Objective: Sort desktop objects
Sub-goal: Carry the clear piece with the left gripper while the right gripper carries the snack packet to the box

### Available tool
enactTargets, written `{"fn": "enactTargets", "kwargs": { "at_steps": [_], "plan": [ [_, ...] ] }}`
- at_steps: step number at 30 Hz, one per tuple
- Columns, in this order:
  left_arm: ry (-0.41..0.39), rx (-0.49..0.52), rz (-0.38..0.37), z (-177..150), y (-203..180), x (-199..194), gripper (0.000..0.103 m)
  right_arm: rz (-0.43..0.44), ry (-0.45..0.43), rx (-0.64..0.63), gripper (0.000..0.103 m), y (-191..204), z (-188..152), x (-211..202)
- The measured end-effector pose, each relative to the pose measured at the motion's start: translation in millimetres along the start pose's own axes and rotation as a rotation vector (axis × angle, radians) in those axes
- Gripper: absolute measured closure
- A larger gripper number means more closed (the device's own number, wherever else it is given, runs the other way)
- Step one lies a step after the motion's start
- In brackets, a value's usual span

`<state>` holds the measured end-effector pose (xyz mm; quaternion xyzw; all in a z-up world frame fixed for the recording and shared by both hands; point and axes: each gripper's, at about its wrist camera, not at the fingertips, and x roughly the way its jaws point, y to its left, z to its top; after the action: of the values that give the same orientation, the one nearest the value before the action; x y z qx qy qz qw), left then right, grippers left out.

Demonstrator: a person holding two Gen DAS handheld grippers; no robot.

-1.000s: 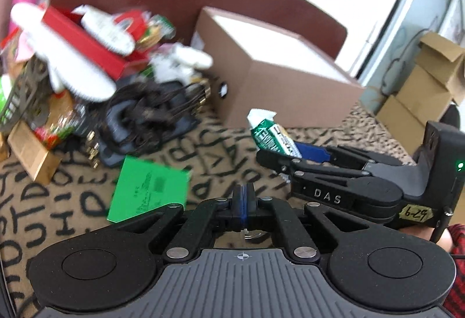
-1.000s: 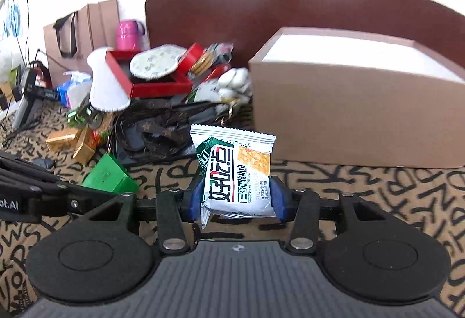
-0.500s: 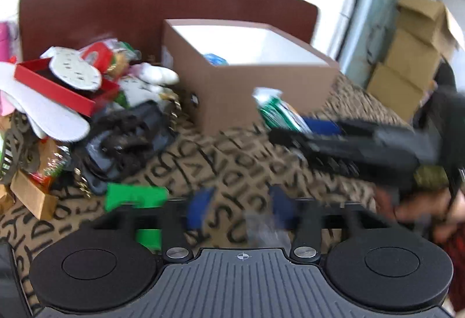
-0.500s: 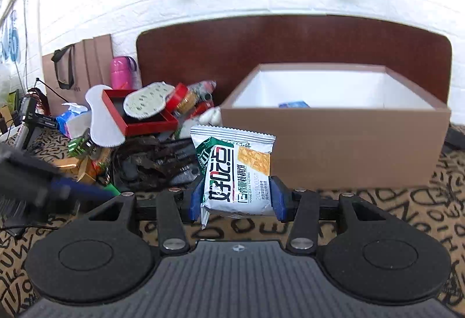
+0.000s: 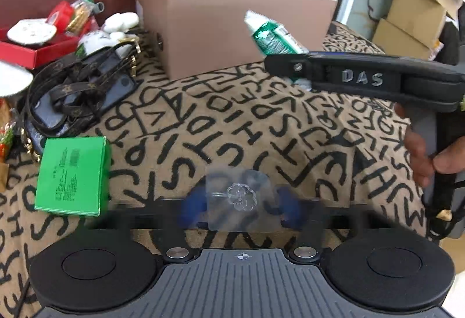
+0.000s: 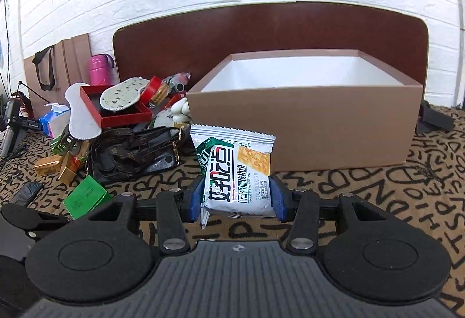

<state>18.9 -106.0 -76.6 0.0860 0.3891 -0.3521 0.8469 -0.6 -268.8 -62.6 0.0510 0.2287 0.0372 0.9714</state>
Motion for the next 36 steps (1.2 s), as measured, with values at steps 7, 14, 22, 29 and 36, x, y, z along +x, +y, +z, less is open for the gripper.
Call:
{"fn": "enactTargets", "kwargs": {
  "at_steps": [7, 14, 22, 29, 36],
  "plan": [
    [-0.017, -0.016, -0.004, 2, -3, -6, 0.082, 0.001, -0.003, 0.010, 0.051, 1, -2, -2],
    [-0.072, -0.058, -0.029, 18, 4, -23, 0.087, -0.009, -0.017, 0.006, 0.051, -2, 1, -6],
    [-0.229, -0.033, 0.000, 78, 17, -54, 0.087, -0.003, -0.080, -0.035, 0.051, -6, 30, -13],
    [-0.364, -0.053, 0.023, 163, 31, -62, 0.086, -0.067, -0.166, -0.119, 0.051, -23, 85, -5],
    [-0.245, -0.096, 0.059, 230, 41, 14, 0.086, -0.101, -0.031, -0.080, 0.051, -57, 127, 65]
  ]
}}
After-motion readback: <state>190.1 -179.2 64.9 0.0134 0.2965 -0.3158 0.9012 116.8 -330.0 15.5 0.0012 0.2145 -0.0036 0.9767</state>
